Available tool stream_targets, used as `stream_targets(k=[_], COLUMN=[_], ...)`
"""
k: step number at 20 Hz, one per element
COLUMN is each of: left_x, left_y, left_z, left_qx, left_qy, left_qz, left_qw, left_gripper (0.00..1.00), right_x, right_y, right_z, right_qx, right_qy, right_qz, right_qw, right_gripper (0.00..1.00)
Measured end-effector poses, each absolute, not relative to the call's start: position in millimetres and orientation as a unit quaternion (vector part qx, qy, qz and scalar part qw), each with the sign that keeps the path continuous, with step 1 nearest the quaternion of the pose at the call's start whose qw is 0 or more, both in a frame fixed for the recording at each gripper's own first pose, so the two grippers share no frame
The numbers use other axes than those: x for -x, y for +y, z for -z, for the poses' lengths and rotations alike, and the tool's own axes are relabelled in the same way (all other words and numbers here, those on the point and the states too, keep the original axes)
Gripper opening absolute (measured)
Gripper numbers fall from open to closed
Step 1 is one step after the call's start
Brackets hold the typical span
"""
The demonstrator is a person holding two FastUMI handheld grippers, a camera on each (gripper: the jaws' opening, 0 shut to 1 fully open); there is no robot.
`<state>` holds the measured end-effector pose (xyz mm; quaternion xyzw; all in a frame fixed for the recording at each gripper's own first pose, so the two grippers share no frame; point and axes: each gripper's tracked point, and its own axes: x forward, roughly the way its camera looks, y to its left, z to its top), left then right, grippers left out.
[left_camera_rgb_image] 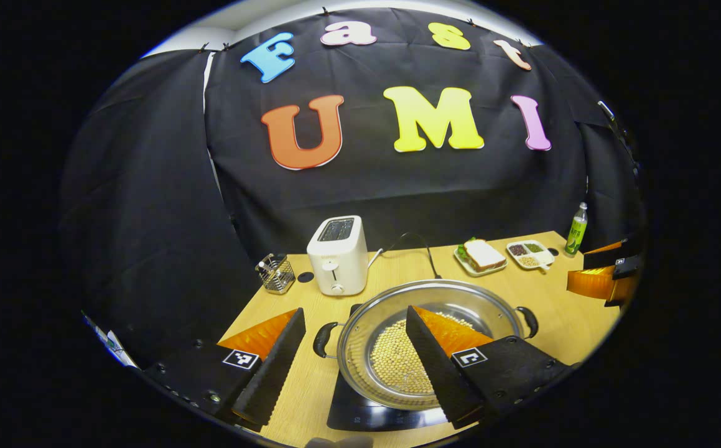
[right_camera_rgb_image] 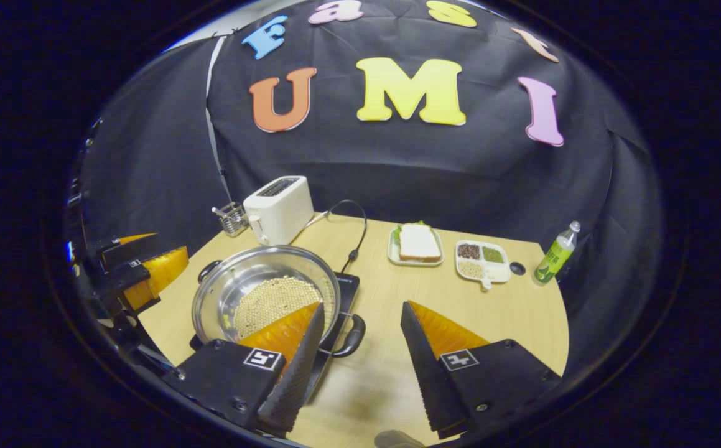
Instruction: First push the handle of the pot to place it horizontally, then grasp the pot with both hands and set it on the induction cooktop.
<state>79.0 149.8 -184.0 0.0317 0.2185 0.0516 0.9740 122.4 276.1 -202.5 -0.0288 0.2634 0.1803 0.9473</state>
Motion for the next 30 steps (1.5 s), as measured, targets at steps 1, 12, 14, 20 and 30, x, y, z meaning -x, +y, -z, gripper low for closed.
stream_targets(k=[1,12,14,20,30], left_x=[-75.7,-37.9,-30.9,-20.4,-11.7], left_y=[141.9,62.1,47.3,7.1,-26.7], left_z=[171.0,64.9,47.6,-10.6,-47.4], left_qx=[-0.028,-0.013,-0.005,0.013,0.040], left_qy=[0.208,0.129,0.116,0.046,0.016], left_qz=[-0.049,-0.006,0.002,0.024,0.055], left_qw=[0.977,0.992,0.993,0.999,0.998], left_gripper=[0.96,0.96,0.96,0.96,0.96], right_x=[-119.3,-73.9,-66.6,-42.5,-7.6], right_y=[269.5,184.4,160.8,102.5,48.4], right_z=[191.6,92.4,74.4,23.5,-21.7], right_qx=[0.029,0.010,0.008,-0.007,-0.031], right_qy=[0.253,0.143,0.118,0.065,0.008], right_qz=[-0.179,-0.145,-0.127,-0.079,-0.021], right_qw=[0.950,0.979,0.985,0.995,0.999], right_gripper=[0.78,0.99,1.00,0.99,0.99])
